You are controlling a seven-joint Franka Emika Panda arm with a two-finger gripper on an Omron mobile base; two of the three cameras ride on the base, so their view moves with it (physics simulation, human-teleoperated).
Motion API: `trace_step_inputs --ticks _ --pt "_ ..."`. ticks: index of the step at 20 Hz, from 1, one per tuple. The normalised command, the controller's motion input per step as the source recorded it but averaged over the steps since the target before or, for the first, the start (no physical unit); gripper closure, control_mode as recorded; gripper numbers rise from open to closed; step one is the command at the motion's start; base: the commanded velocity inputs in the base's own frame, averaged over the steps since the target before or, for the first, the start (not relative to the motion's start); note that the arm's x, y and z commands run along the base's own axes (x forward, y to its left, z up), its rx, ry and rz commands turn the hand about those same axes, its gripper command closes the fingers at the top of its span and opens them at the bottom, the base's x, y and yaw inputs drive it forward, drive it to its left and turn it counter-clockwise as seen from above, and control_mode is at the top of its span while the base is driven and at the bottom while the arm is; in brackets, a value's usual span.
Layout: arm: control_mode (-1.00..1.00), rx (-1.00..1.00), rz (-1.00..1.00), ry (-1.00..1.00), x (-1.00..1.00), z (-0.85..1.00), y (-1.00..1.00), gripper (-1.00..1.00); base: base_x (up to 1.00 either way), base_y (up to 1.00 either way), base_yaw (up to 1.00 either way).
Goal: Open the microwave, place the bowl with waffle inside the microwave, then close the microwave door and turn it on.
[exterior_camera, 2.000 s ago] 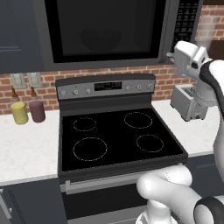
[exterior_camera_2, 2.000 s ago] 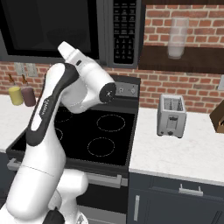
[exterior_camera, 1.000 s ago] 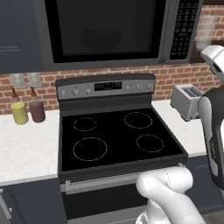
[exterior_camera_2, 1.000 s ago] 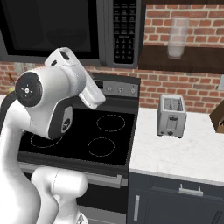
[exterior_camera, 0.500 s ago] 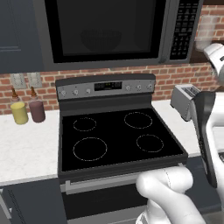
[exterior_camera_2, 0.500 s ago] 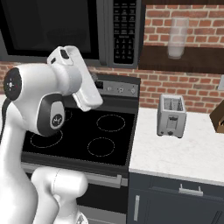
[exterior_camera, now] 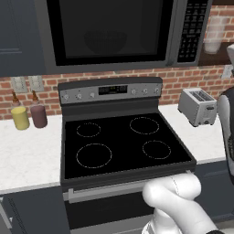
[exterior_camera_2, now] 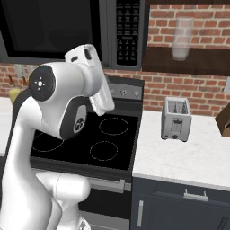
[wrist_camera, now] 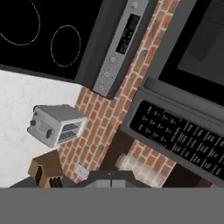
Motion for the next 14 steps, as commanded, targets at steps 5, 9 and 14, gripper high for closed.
trace_step_inputs --ticks 5,9,14 --pt "-1.00 0.18 0.14 -0.02 0.00 0.03 0.00 1.00 0.00 0.00 0.00" --pt "-1.00 0.16 0.09 -0.05 0.00 0.01 0.00 1.00 0.00 0.00 0.00" --pt "-1.00 0.12 0.05 -0.02 0.02 0.00 0.04 1.00 0.00 0.00 0.00"
